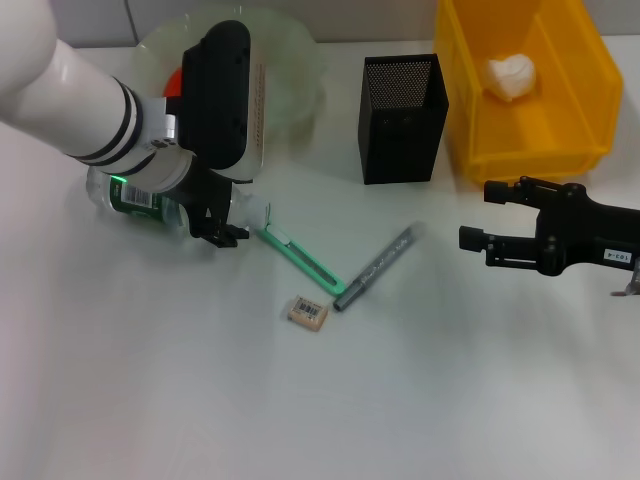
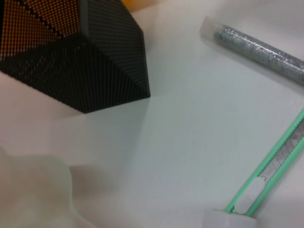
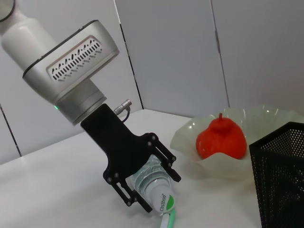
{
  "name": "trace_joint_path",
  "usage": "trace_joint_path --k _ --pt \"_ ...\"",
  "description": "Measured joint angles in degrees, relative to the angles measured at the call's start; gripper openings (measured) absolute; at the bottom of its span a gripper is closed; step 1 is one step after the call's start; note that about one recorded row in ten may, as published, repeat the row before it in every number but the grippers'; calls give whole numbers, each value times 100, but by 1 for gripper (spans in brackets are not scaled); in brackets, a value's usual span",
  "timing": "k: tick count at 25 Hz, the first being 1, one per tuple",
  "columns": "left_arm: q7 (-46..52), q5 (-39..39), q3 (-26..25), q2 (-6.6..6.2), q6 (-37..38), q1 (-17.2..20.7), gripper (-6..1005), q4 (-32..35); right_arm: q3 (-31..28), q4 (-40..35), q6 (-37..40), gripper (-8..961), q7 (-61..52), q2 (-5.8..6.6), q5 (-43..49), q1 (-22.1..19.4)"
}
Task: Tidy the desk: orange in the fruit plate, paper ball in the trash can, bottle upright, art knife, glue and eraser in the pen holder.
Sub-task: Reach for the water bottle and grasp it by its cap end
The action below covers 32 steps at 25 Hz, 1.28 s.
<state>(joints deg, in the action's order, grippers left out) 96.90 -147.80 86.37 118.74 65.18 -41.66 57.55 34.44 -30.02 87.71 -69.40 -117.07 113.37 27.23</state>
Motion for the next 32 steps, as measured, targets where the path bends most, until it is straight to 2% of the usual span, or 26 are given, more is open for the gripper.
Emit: trace_joint_path --k 12,18,22,32 --pt "-21 -258 634 -6 -33 -233 656 -8 10 -9 14 827 -90 0 -8 21" --pt "-29 -331 690 -9 -58 -254 636 -8 66 -23 31 828 -201 17 118 31" --pt "-31 -385 691 -9 -59 -266 623 5 72 -94 26 828 -438 76 445 80" --pt "-32 -474 784 -8 -68 -316 590 19 71 -163 17 827 -540 88 568 89"
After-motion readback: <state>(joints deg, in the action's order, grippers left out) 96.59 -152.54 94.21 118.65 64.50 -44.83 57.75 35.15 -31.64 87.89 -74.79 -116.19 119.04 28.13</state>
